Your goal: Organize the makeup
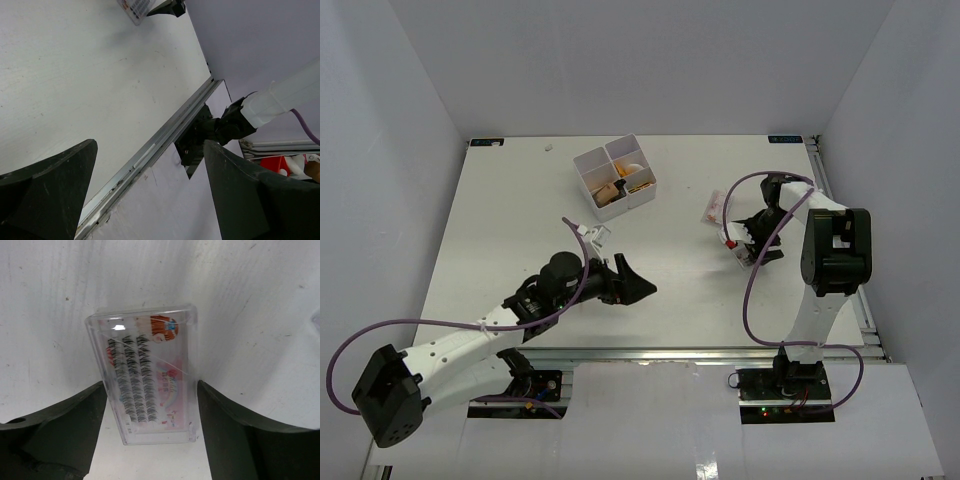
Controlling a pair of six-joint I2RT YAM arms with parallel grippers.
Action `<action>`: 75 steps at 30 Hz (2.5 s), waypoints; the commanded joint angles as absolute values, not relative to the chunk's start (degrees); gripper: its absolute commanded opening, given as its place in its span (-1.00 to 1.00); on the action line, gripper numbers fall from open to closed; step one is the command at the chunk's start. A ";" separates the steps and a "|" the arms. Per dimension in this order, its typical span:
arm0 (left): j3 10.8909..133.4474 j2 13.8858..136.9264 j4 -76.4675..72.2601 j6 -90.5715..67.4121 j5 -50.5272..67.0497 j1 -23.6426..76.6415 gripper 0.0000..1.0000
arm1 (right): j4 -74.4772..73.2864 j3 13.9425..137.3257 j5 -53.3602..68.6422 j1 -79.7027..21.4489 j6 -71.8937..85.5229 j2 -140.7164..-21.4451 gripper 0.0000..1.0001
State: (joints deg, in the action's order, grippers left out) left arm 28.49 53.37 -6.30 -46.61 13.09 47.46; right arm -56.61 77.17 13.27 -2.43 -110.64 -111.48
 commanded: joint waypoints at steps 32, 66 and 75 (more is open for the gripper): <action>46.00 76.32 -15.19 -50.33 10.63 47.55 0.88 | -36.03 60.03 43.54 -16.37 -47.26 -75.38 -0.33; 54.85 83.76 -7.87 -48.29 11.74 47.55 -0.40 | -18.98 52.95 30.50 -28.43 -33.22 -67.06 -0.26; 55.52 83.32 -4.98 -46.63 12.32 47.55 -0.63 | -18.44 51.88 31.87 -28.48 -34.50 -66.20 0.46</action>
State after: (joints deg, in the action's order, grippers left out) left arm 53.46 84.12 -8.51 -48.98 9.87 47.35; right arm -22.13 52.58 30.56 -28.32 -33.82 -68.50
